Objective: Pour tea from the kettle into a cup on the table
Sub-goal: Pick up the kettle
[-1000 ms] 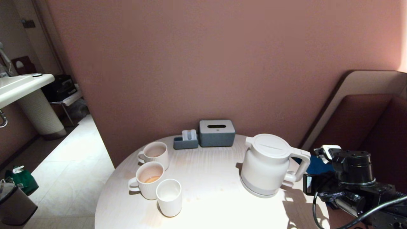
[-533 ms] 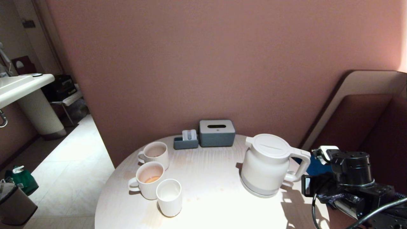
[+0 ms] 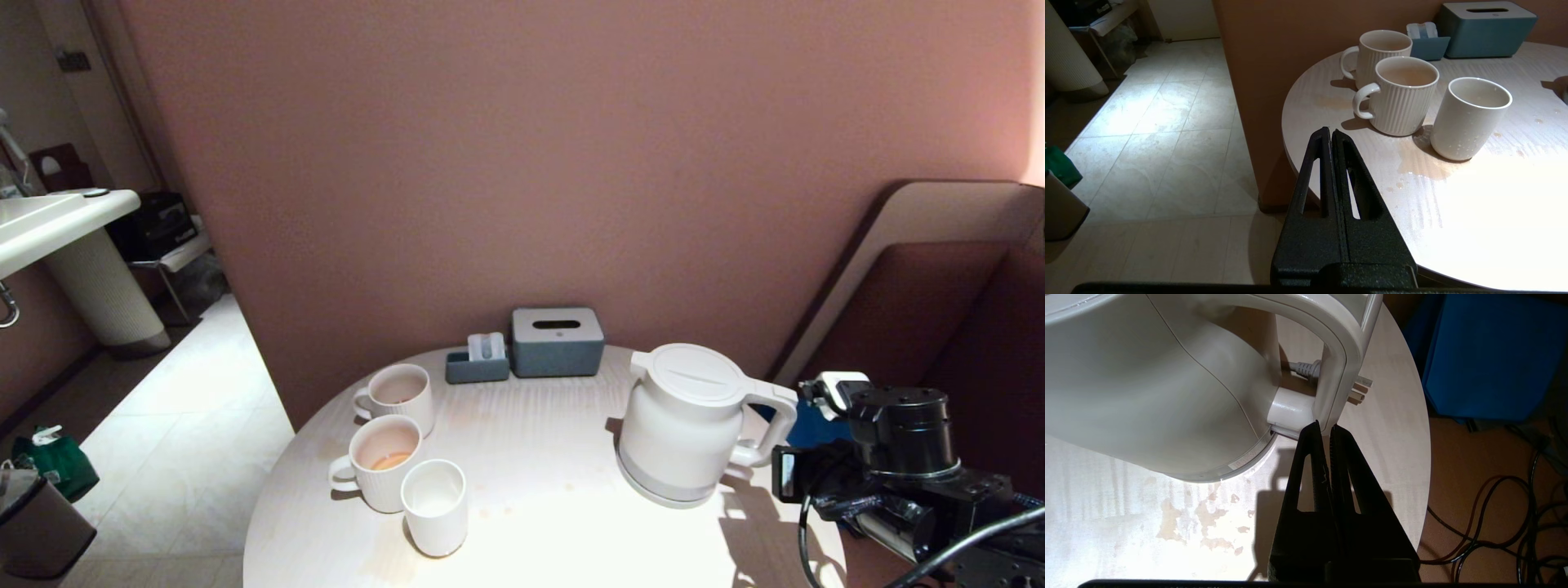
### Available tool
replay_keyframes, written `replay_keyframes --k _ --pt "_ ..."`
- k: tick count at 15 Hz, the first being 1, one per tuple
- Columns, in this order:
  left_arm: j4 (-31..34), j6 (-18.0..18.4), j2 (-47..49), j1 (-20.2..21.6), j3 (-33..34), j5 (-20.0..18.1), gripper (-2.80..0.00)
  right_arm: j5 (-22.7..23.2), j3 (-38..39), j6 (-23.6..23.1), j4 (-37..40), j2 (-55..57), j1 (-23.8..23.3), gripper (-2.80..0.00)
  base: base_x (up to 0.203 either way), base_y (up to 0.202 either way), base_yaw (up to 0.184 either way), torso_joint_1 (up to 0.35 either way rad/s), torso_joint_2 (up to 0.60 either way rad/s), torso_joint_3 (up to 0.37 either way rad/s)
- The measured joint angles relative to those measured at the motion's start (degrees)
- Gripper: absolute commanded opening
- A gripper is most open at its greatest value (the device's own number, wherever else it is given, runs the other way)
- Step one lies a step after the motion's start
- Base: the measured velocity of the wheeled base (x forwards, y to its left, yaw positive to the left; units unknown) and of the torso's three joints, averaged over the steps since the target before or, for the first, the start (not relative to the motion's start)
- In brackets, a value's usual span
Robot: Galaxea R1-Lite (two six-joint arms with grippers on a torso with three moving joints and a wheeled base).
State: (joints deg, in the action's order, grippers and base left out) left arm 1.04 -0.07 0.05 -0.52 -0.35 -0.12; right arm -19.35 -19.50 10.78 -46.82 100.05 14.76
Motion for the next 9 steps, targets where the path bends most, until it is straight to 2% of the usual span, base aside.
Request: replay_keyframes --k 1,2,9 --pt "0.0 0.0 0.0 0.0 0.0 0.0 -2.80 0.0 0.1 0.0 0.0 0.0 0.0 -2.80 0.000 0.000 0.000 0.000 0.00 0.000" --pt "0.0 0.0 0.0 0.0 0.0 0.0 -2.80 -0.1 0.4 -0.1 0.0 0.0 0.0 0.00 0.000 0.000 0.000 0.000 0.00 0.000" --pt "0.0 0.0 0.0 0.0 0.0 0.0 -2.80 -0.2 0.2 0.8 -0.3 0.4 0.0 0.00 0.000 0.000 0.000 0.000 0.00 0.000"
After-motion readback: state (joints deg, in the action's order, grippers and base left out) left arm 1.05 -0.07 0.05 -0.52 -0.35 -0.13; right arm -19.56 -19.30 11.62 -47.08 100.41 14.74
